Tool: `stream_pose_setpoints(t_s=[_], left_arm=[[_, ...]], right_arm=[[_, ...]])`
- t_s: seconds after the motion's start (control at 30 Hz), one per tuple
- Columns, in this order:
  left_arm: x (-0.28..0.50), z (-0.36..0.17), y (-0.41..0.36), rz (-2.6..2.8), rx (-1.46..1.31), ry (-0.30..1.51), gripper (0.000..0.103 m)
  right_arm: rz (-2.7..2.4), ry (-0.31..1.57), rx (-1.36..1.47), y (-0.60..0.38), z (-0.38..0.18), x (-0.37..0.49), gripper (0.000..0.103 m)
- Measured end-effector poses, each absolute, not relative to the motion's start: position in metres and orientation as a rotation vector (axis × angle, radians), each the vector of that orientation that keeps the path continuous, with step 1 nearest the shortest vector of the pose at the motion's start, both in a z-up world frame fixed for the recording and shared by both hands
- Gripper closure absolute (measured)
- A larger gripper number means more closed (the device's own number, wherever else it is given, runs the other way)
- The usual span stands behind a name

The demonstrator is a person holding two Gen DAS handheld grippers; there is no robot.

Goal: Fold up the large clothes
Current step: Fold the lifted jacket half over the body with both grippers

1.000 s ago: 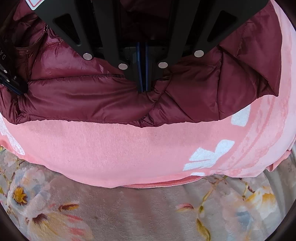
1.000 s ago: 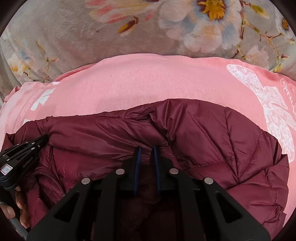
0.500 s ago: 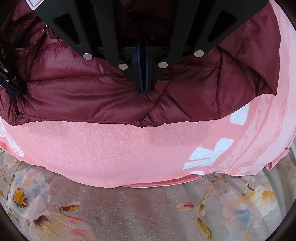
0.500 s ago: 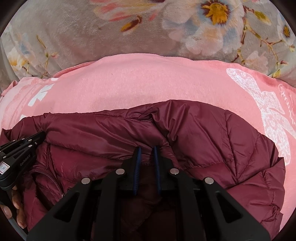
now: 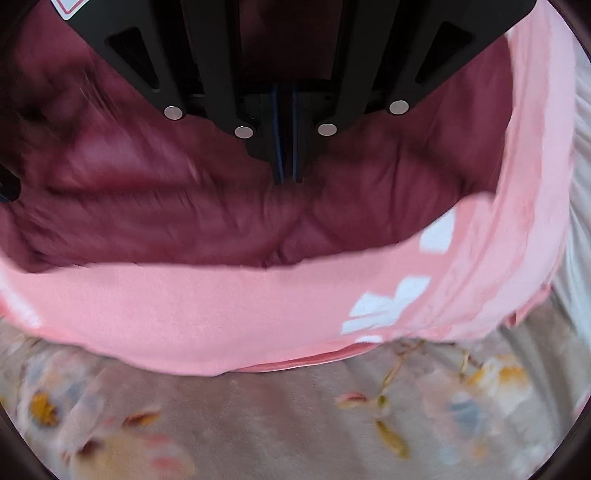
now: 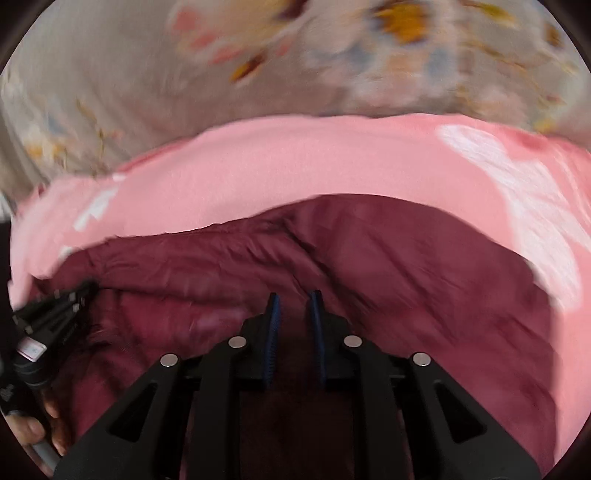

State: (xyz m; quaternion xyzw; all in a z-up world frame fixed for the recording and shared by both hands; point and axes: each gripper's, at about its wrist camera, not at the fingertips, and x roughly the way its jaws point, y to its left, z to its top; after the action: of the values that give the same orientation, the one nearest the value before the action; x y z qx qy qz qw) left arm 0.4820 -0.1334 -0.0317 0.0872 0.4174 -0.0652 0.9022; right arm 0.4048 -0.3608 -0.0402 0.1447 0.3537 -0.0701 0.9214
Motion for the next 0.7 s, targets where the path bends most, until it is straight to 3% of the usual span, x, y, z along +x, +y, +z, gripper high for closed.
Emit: stream_pose_setpoints(t_s=[0.03,0.1,0.17,0.23,0.3,0.5,0.6,0.7], left_arm=[[0.462,-0.024,-0.121,-0.203,0.138,0.869,0.092],[0.419,-0.013,-0.093,-0.301,0.096,0.890,0.087],[0.382,-0.008,-0.066,-0.347,0.083,0.898,0.075],[0.336,-0.004,-0.026,-0.356,0.082,0.908,0.051],[0.296,-0.005,0.011,-0.330,0.079,0.920,0.039],[0.223,-0.033,0.108,-0.188,-0.026,1.068,0.034],[0.197,-0.055,0.148,-0.144,-0.185,1.146,0.034],[0.178,-0.051,0.162,-0.155,-0.287,1.109,0.034]], right_arm=[[-0.123,0.694,0.320,-0.366,-0.030,0.374,0.056],[-0.111,0.655,0.324,-0.373,-0.017,0.318,0.050],[-0.119,0.664,0.324,-0.384,-0.012,0.255,0.046],[-0.157,0.689,0.335,-0.397,-0.011,0.195,0.044],[-0.191,0.712,0.398,-0.412,-0.015,0.130,0.038],[-0.280,0.770,0.462,-0.407,-0.052,0.000,0.036],[-0.248,0.755,0.510,-0.398,-0.064,-0.023,0.034],[-0.226,0.731,0.605,-0.398,-0.073,-0.026,0.034]])
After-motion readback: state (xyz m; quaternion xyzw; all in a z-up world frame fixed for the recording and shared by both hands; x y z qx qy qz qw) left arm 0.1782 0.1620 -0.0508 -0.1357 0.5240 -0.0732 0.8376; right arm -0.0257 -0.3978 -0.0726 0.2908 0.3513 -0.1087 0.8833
